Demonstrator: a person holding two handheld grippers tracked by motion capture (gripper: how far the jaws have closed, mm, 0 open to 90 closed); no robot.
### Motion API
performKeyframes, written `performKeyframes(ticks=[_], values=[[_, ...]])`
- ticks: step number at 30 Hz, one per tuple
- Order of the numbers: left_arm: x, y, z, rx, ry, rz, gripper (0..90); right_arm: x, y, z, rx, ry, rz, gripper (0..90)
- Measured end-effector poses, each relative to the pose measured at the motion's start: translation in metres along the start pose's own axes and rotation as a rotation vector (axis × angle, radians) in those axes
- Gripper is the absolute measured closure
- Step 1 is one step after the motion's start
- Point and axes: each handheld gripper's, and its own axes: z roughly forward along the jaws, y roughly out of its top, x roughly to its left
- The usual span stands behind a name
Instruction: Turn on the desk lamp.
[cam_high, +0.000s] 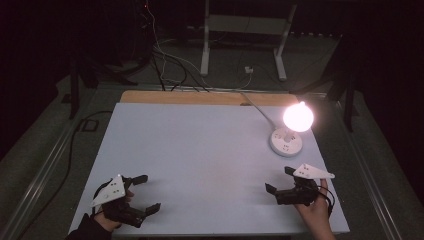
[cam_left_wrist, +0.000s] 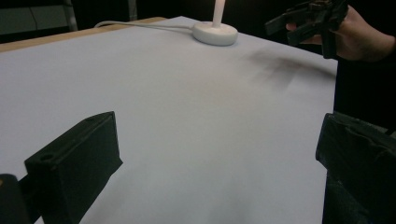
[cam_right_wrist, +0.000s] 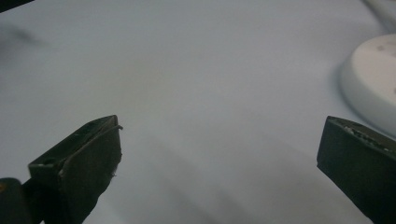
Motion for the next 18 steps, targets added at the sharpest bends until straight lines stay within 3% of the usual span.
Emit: performKeyframes(ticks=[11, 14, 18], values=[[0.0, 0.0, 0.0, 0.003, 0.0, -0.001, 0.4, 0.008, -0.025, 0.006, 0.095, 0.053, -0.003, 0.1], [0.0, 0.0, 0.0, -0.003, -0.002, -0.004, 0.4, 0.01, -0.029, 0.01, 0.141, 0.044, -0.04, 0.1], [0.0, 0.0, 0.0, 0.001, -0.001, -0.001, 0.4, 0.011, -0.028, 0.012, 0.136, 0.043, -0.05, 0.1]])
